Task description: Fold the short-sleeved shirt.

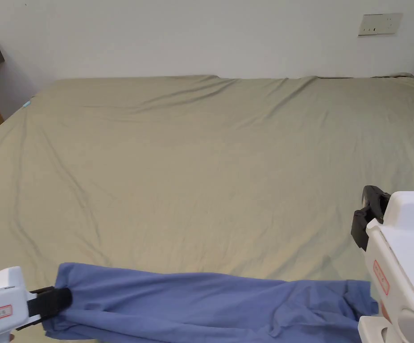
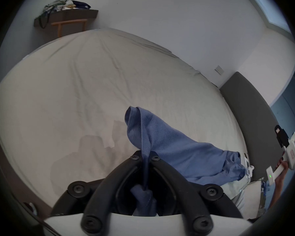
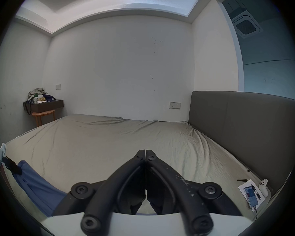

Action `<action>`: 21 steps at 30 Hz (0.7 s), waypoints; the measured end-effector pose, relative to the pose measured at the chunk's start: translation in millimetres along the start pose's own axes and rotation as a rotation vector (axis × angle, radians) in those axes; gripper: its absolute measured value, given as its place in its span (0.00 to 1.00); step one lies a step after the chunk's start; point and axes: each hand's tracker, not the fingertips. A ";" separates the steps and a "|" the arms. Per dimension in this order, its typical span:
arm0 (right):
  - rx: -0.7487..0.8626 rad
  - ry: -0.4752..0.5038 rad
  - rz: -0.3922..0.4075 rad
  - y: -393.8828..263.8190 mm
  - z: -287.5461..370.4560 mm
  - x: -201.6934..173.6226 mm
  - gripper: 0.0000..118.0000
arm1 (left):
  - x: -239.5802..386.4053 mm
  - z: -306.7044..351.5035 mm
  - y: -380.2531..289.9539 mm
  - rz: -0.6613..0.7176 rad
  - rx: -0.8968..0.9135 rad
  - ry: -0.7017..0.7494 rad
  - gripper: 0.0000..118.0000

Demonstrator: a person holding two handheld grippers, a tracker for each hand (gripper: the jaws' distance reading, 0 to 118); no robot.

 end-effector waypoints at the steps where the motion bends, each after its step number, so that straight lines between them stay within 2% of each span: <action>1: 0.001 0.002 -0.003 -0.2 0.5 0.7 0.01 | -4.9 3.6 0.7 0.000 -0.001 0.027 0.04; 5: 0.001 0.009 -0.008 -1.9 2.8 4.7 0.01 | 7.4 13.0 -5.1 -0.012 -0.025 0.055 0.04; 7: 0.001 0.012 -0.010 -2.3 4.4 6.9 0.01 | 33.0 11.8 -9.7 -0.069 -0.023 0.082 0.04; 17: 0.010 0.004 -0.008 -3.8 15.7 23.8 0.01 | 189.1 -38.9 -38.9 -0.256 -0.162 -0.140 0.04; 21: 0.011 -0.003 0.002 -5.0 20.2 31.3 0.01 | 224.6 -76.4 -56.7 -0.301 -0.221 -0.184 0.04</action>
